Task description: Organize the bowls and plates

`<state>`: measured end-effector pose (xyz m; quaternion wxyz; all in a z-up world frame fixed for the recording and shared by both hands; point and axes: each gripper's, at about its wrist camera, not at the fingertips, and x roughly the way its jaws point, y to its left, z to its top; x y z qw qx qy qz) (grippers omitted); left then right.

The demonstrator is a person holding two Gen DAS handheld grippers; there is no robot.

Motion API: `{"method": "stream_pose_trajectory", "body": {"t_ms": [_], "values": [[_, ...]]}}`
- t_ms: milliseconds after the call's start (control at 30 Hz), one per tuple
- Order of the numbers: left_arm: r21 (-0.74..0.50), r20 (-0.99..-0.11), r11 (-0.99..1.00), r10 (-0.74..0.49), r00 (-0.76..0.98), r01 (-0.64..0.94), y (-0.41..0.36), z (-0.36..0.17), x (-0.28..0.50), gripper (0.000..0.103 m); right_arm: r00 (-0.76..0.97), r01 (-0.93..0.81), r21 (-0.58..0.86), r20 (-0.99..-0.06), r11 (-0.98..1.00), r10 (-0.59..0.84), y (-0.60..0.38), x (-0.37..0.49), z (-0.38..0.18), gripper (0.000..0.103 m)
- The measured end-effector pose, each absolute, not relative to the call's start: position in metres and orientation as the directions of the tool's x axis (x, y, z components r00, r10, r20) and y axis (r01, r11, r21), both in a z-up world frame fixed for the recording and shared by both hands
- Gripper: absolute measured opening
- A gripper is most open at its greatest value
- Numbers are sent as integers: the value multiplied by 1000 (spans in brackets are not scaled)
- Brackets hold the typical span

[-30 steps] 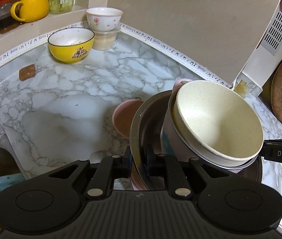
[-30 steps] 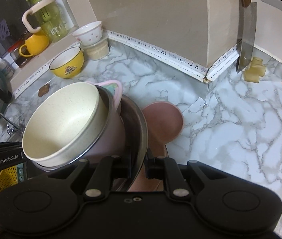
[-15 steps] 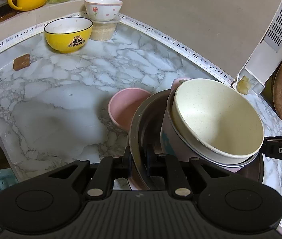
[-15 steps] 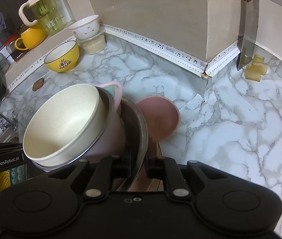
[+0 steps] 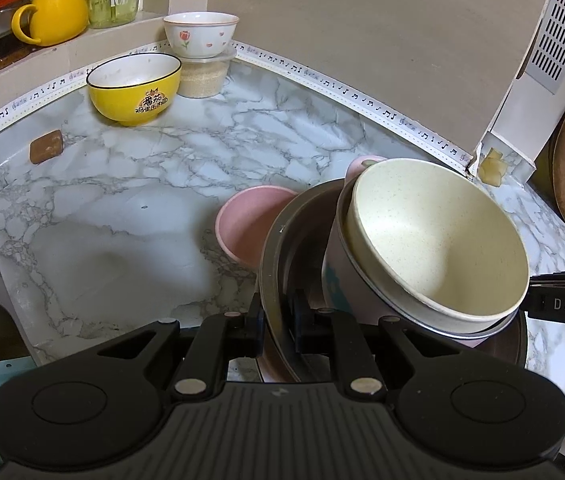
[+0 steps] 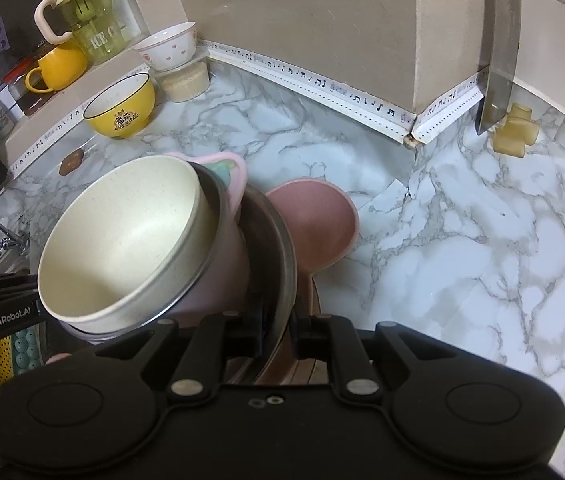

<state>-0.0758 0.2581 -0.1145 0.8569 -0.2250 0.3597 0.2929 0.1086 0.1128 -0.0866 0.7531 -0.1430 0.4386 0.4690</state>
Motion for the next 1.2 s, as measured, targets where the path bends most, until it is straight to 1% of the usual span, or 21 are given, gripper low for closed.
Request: {"method": "stream_pose_trajectory", "body": {"t_ms": [233,500,600,633,700,767,833,867,1033,1100,1167,1200], "values": [[-158,-760,727,343,552,-668,260,-114,-74,13,181,-826,193,-800,530,572,112,109,-87,16],[-175,-767,719,328,551,-672,266,-116,-74,13,179,-826,195,-799,529,574,111,109,-84,19],[-175,-766,714,333,549,-678,268,-114,-75,15,181,-827,192,-799,528,574,111,109,-84,21],[-179,-767,711,332,549,-680,270,-114,-75,16,186,-827,187,-799,529,573,111,109,-83,22],[-185,-771,706,327,547,-683,273,-113,-76,21,191,-827,183,-798,531,572,110,109,-83,25],[-175,-769,702,341,541,-691,275,-112,-78,33,189,-826,188,-796,532,575,109,109,-82,27],[-164,-762,698,358,539,-697,276,-110,-81,40,195,-826,183,-794,533,575,106,110,-80,29],[-165,-760,695,362,539,-699,277,-109,-83,43,197,-826,184,-792,534,578,105,110,-79,32],[-143,-737,697,399,546,-703,275,-100,-94,48,214,-829,175,-778,532,591,94,110,-68,43],[-120,-724,703,421,547,-701,270,-94,-98,51,219,-835,173,-766,522,604,88,108,-61,50],[-101,-713,706,440,546,-701,263,-88,-101,56,217,-840,180,-753,512,621,81,106,-54,62],[-99,-702,709,448,554,-698,259,-84,-104,56,213,-843,186,-746,504,631,78,104,-51,65]]}}
